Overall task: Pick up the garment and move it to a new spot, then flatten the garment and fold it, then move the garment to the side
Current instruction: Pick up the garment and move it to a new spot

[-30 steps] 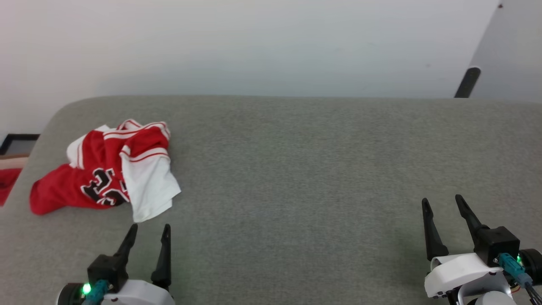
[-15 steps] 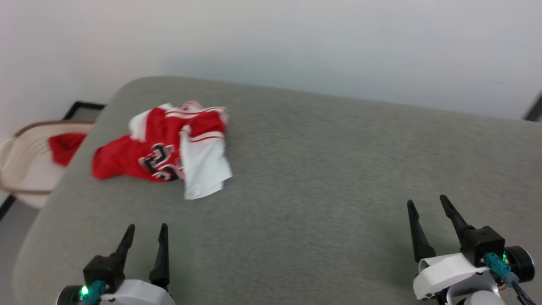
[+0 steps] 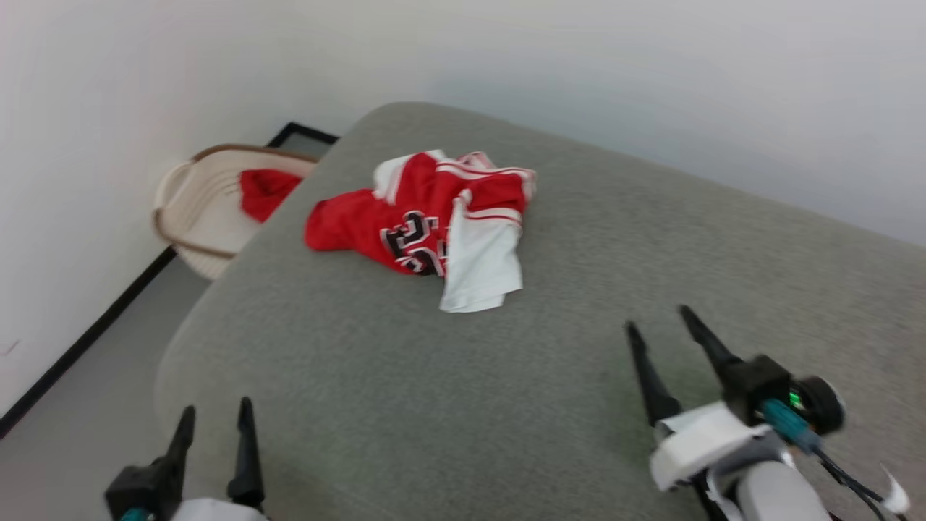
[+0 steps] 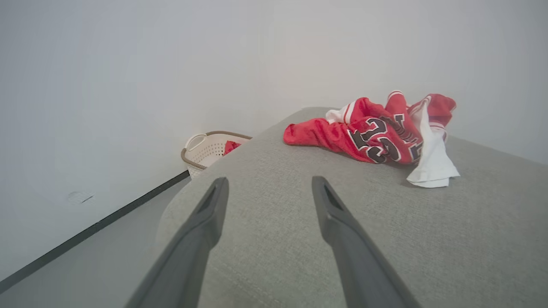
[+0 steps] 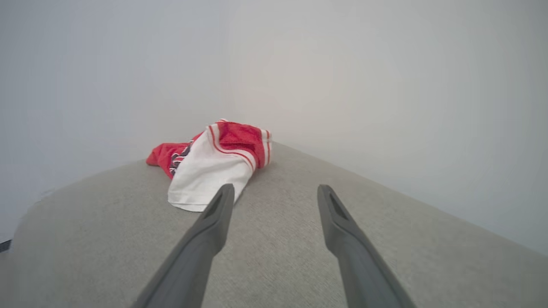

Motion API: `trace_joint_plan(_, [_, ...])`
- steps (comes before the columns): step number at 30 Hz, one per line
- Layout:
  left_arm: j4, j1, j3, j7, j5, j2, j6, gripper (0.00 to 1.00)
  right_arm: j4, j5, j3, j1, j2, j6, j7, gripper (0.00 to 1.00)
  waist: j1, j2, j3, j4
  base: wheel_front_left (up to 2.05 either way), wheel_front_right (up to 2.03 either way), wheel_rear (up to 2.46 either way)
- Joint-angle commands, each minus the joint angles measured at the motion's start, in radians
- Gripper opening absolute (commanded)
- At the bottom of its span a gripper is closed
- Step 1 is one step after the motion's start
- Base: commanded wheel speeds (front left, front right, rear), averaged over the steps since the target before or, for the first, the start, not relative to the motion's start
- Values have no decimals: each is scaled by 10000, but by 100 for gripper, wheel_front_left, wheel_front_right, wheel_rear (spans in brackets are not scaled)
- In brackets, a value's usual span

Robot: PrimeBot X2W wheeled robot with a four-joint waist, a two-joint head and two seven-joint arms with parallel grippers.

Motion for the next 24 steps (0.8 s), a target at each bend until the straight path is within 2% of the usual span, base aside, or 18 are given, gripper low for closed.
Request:
trace_joint_plan(1, [-105, 81, 56, -7, -32, -67, 67, 100, 121, 66, 167, -132, -1, 4, -9, 100, -1, -1, 232, 558, 0, 0, 0])
trace_joint_plan(11, [-979, 947, 726, -7, -488, -209, 400, 100, 971, 728, 1656, -1210, 3, 3, -9, 100, -1, -1, 304, 681, 0, 0, 0])
trace_joint_plan(15, [-1134, 1055, 787, -7, -622, -221, 454, 100, 1168, 828, 1904, -1364, -5, 3, -9, 100, -1, -1, 316, 676, 0, 0, 0])
trace_joint_plan(21, [-969, 730, 487, -7, -670, -225, 203, 100, 1201, 750, 1822, -1268, -2, 3, -9, 100, -1, -1, 344, 596, 0, 0, 0])
trace_joint_plan(24, [-686, 167, 78, -6, -471, 124, -22, 100, 1080, 609, 1531, -992, -27, 3, -8, 100, -1, -1, 363, 515, 0, 0, 0])
